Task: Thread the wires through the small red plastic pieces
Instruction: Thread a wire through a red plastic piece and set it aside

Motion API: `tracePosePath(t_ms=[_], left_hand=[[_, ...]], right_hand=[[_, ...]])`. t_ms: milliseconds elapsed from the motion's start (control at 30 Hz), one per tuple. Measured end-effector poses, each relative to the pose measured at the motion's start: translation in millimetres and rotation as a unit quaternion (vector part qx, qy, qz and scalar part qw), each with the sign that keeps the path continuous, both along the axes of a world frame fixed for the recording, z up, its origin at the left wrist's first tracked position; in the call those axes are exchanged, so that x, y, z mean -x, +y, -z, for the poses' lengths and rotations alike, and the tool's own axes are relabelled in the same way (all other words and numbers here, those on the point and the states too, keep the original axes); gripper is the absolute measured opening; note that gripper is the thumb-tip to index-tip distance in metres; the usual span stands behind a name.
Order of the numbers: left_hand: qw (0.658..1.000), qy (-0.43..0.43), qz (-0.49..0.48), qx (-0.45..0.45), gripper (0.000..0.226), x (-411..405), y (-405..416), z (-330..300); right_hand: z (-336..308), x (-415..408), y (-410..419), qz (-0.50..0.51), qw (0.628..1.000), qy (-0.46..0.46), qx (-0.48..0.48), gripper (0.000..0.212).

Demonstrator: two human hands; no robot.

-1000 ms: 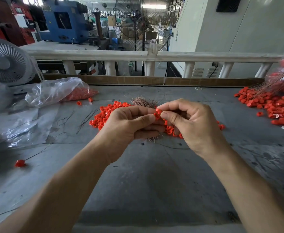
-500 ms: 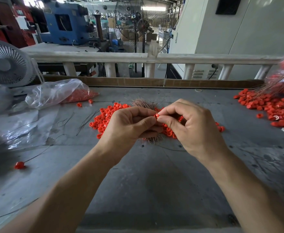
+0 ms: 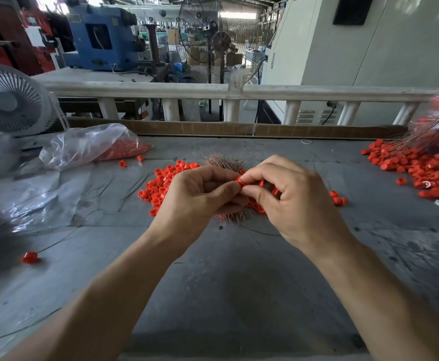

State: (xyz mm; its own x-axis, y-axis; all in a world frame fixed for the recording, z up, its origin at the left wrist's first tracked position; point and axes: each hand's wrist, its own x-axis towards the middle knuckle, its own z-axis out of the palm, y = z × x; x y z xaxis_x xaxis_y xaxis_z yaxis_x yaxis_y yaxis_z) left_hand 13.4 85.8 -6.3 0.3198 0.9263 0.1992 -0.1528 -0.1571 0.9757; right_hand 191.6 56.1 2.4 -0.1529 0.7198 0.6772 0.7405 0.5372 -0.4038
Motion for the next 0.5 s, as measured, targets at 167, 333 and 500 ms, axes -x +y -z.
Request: tracePosePath(t_ms=[167, 333, 500], left_hand=[[0.999, -0.014, 0.014, 0.033, 0.011, 1.9, 1.6, 1.4], [0.999, 0.001, 0.019, 0.033, 0.016, 2.6, 2.4, 3.4], [1.0, 0.02, 0.014, 0.008, 0.012, 3.0, 2.7, 3.7]], right_hand=[[1.2, 3.2, -1.5, 0.004, 1.0, -0.012, 0.008, 0.01], [2.9, 8.0, -2.7, 0.034, 0.999, -0.033, 0.015, 0.02], [3.0, 2.5, -0.7, -0.012, 0.997, 0.052, 0.048, 0.011]])
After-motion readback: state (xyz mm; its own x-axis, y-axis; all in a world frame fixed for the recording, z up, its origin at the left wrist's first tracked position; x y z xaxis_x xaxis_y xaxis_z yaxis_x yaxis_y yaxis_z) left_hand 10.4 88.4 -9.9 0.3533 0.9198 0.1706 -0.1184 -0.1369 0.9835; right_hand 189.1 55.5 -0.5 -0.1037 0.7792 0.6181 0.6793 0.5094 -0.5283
